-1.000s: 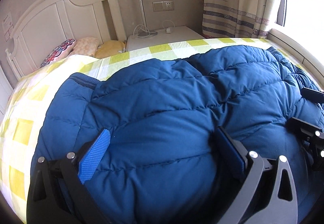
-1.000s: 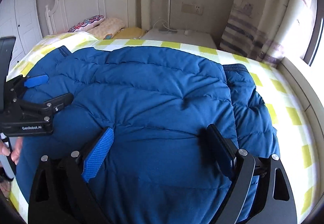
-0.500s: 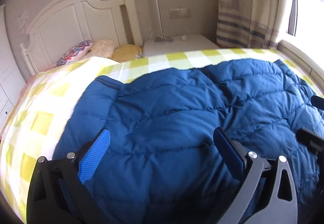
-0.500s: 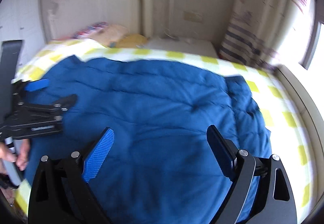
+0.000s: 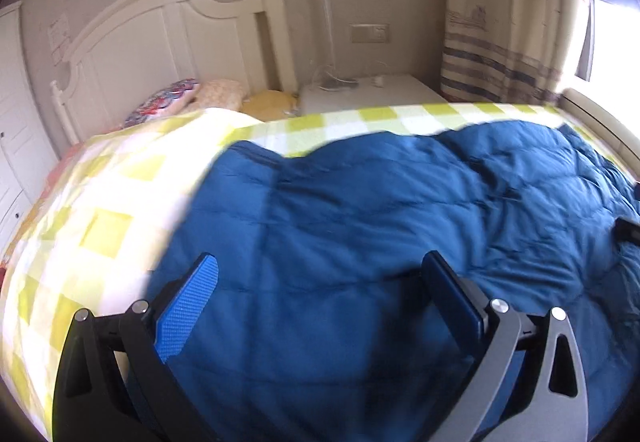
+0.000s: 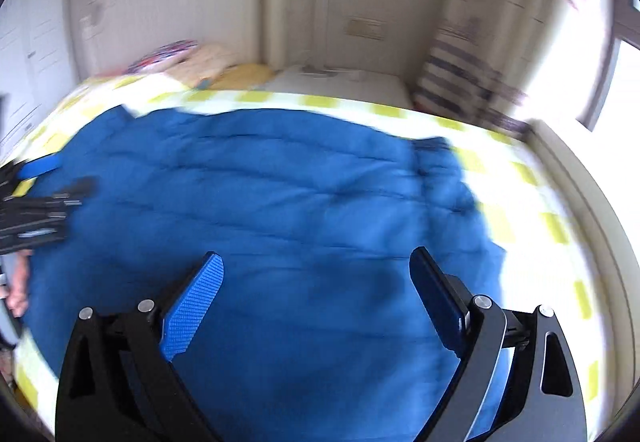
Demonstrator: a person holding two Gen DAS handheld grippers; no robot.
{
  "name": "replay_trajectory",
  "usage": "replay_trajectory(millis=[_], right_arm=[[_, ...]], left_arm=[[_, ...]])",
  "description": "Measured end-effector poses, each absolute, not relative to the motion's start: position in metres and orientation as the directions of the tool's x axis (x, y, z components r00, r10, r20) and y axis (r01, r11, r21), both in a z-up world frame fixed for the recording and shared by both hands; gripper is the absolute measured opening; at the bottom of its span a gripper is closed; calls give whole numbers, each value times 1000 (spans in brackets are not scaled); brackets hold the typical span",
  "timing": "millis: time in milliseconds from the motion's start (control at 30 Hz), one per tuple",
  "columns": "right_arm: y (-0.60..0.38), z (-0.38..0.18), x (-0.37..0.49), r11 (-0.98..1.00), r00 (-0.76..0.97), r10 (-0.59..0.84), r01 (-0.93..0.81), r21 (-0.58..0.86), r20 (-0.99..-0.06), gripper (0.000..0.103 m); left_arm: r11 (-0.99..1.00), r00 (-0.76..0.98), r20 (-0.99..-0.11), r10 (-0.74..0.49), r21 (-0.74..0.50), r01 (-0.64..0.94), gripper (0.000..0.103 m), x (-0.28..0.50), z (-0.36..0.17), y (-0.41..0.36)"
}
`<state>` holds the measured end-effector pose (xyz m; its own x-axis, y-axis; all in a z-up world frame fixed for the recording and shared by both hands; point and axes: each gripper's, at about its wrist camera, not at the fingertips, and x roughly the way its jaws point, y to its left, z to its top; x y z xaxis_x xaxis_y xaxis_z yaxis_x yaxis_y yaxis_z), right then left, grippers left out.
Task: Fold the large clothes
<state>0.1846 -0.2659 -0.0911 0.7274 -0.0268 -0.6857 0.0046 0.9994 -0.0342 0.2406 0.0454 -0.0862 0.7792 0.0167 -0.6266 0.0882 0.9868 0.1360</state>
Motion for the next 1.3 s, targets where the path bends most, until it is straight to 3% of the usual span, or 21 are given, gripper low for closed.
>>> replay_trajectory(millis=[67, 133, 167, 300, 400, 467, 533, 600, 700, 733, 833, 933, 1100, 1200, 1300], right_arm=[[-303, -104, 189, 995, 708, -50, 94, 24, -704, 88], [-330, -116, 189, 977, 700, 61, 105, 187, -712, 88], [-331, -116, 188, 975, 696, 59, 112, 190, -715, 88], [-310, -98, 189, 993, 674, -36, 109, 51, -738, 89], [-282, -71, 200, 1000, 724, -11, 12, -4, -689, 89], [-257, -58, 218, 998, 740, 1, -48, -51, -673, 89], [-229, -50, 248, 991, 745, 50, -122, -62, -665, 76], [-203, -53, 285, 983, 707, 76, -173, -68, -704, 63], [-173, -77, 328, 969, 616, 102, -239, -62, -781, 58], [-169, -88, 338, 966, 605, 78, -241, -90, -792, 58], [-170, -98, 345, 971, 612, 105, -235, -54, -784, 58], [-191, -94, 340, 982, 633, 128, -190, 7, -764, 51], [-273, -90, 343, 988, 659, -97, 153, 7, -746, 53], [-314, -112, 349, 960, 622, 54, 183, 212, -781, 54], [-313, -117, 353, 957, 619, 73, 178, 229, -782, 55]], left_arm=[[994, 760, -648, 53, 105, 20, 101, 251, -88, 68], [998, 697, -716, -33, -63, -17, 101, 263, -97, 99], [996, 689, -722, -54, -90, -17, 101, 265, -97, 103], [1000, 676, -737, 3, 11, 7, 100, 269, -83, 88], [999, 721, -691, -54, -33, 42, 101, 279, -54, 80], [998, 745, -667, -23, 31, 59, 101, 300, -39, 58], [986, 748, -663, 27, 140, 88, 101, 326, -36, 34], [966, 717, -691, 88, 236, 109, 101, 354, -47, 15], [939, 691, -707, 150, 320, 124, 101, 381, -77, 4], [940, 672, -725, 150, 314, 129, 101, 388, -92, 7], [983, 647, -761, 36, 144, 114, 101, 396, -100, 31], [992, 633, -774, -30, 56, 116, 101, 398, -102, 43], [998, 652, -756, -56, -15, 68, 101, 396, -99, 57], [996, 622, -778, -91, -70, 58, 101, 403, -105, 63], [997, 612, -787, -83, -59, 59, 101, 405, -107, 60]])
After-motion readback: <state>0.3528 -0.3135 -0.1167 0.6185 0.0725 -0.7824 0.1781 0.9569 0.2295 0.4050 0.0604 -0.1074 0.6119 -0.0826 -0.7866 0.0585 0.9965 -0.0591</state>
